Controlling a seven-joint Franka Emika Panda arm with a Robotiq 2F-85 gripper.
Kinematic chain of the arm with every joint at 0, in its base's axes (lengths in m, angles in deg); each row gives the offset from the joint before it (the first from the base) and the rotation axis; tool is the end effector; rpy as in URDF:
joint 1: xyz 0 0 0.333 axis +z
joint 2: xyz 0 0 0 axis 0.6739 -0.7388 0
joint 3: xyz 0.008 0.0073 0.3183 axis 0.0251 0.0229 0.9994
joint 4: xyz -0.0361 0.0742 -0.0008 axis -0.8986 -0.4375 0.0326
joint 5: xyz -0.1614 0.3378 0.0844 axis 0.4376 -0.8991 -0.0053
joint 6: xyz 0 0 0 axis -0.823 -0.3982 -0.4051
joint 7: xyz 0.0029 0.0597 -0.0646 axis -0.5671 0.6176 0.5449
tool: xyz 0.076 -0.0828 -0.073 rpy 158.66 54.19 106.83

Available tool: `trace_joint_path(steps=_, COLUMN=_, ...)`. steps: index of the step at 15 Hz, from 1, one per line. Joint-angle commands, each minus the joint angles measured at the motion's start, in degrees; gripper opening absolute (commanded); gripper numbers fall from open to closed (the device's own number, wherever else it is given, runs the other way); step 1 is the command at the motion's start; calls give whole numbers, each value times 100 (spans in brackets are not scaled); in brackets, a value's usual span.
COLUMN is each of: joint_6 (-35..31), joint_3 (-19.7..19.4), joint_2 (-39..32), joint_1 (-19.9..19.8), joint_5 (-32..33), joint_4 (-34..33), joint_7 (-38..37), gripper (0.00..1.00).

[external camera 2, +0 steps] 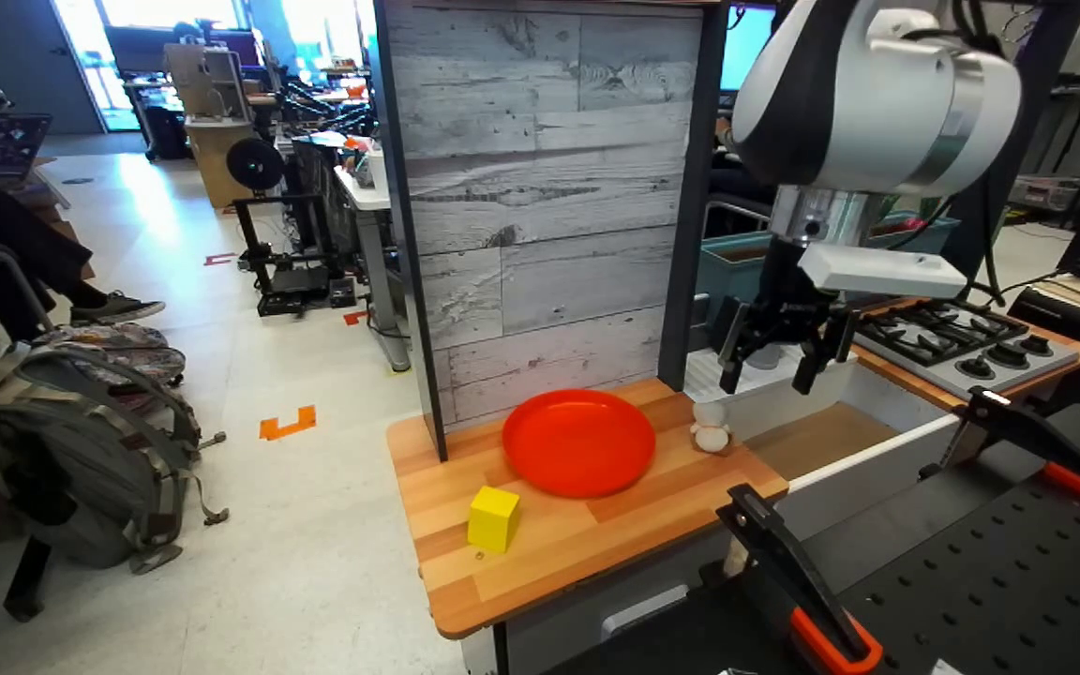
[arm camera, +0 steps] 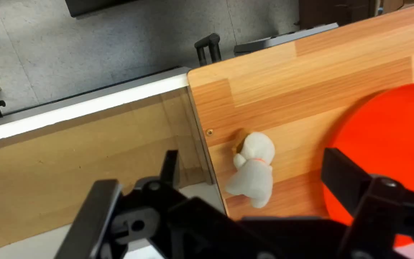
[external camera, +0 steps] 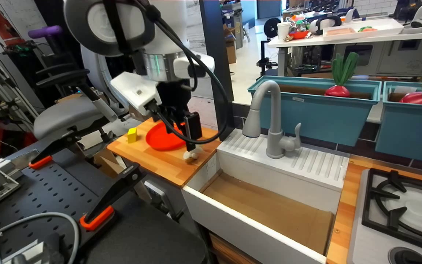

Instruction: Pick up the plush toy and put it on the plate

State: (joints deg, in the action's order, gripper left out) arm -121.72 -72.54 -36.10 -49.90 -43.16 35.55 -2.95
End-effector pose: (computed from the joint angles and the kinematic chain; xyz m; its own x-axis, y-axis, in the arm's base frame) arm 0.5221 -0.0676 0.0582 0.9767 -0.2004 -0.0775 -0.2085 -0.9710 -0.1170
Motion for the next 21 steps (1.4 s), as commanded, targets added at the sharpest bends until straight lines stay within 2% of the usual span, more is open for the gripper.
trace_joint_path(steps=1, joint_6=88, joint_3=45, joint_2=-709, joint_1=-51, joint_5=266, joint_4=-755, joint_7=-420, gripper=100)
trace_joint_path(steps=7, joint_6=130, joint_3=-24, joint_2=-1411, joint_1=198, joint_5=583, joint_4=-1535, joint_7=-952, gripper=100)
trace_joint_path(steps=8, joint_6=134, joint_3=-30, joint_2=-1484, joint_1=227, joint_5=632, joint_4=-1632, joint_7=-1017, gripper=90)
trace_joint_path(steps=9, joint_6=143, joint_3=-28, joint_2=-1552, joint_1=244, joint_5=667, joint_4=-1722, joint_7=-1055, gripper=74)
trace_joint_path(steps=13, joint_6=143, joint_3=66, joint_2=-1612, joint_1=164, joint_5=672, joint_4=-1912, joint_7=-1075, gripper=42)
trace_joint_path(steps=17, joint_6=91, joint_3=197, joint_2=-1384, joint_1=-12, joint_5=591, joint_4=-1798, joint_7=-968, gripper=12)
trace_joint_path(steps=19, joint_6=12, joint_3=289, joint_2=-1228, joint_1=-109, joint_5=561, joint_4=-1647, joint_7=-895, gripper=1)
trace_joint_path(steps=21, joint_6=-91, joint_3=412, joint_2=-1046, joint_1=-215, joint_5=530, joint_4=-1446, joint_7=-811, gripper=0)
